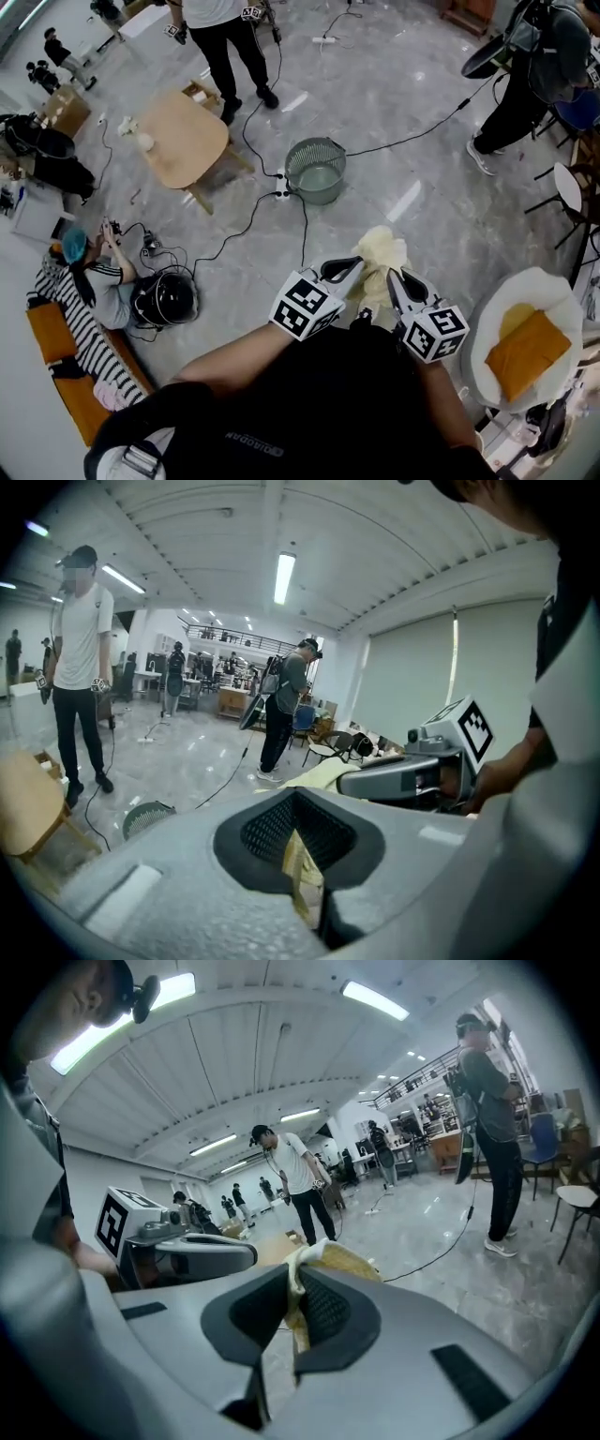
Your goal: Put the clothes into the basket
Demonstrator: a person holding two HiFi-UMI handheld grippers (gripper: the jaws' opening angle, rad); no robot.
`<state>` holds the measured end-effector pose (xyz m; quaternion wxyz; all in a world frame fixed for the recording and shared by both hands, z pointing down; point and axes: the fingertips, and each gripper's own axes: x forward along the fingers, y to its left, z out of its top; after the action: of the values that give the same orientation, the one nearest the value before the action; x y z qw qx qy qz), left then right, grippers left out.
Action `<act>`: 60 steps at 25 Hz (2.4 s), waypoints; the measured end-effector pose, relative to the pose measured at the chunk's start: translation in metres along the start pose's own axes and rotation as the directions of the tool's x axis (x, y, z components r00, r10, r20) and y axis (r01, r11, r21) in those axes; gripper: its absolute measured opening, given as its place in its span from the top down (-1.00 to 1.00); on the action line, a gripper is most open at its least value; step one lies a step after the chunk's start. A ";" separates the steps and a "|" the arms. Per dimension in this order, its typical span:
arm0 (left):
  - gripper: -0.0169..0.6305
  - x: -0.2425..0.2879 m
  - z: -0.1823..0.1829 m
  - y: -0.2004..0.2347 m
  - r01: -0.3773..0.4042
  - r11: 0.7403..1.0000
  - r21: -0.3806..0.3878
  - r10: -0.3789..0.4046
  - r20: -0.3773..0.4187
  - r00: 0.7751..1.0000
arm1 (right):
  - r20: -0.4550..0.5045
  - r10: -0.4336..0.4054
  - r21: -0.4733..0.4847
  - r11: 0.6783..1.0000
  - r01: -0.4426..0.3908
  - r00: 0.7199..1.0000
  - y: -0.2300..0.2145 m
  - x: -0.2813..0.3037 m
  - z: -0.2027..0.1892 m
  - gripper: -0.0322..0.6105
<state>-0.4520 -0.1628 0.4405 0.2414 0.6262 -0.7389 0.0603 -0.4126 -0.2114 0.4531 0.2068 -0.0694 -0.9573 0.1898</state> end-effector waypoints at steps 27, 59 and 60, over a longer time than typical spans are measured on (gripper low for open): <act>0.95 0.091 0.025 0.157 -0.340 0.923 -0.181 0.341 -0.025 0.940 | -0.151 0.169 -0.072 0.981 -0.181 0.974 -0.134 0.154 0.072 0.79; 0.95 0.071 0.000 0.418 -0.445 0.825 -0.349 0.442 -0.093 0.892 | -0.410 0.070 -0.080 0.990 -0.113 0.909 -0.184 0.496 0.043 0.79; 0.95 0.073 -0.003 0.423 -0.461 0.813 -0.357 0.456 -0.103 0.884 | -0.423 0.072 -0.074 0.991 -0.113 0.903 -0.191 0.509 0.036 0.79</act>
<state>-0.8622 -0.1391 0.5651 0.3384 0.3722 -0.8640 -0.0201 -0.8993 -0.2917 0.6858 0.3946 -0.1638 -0.8942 0.1335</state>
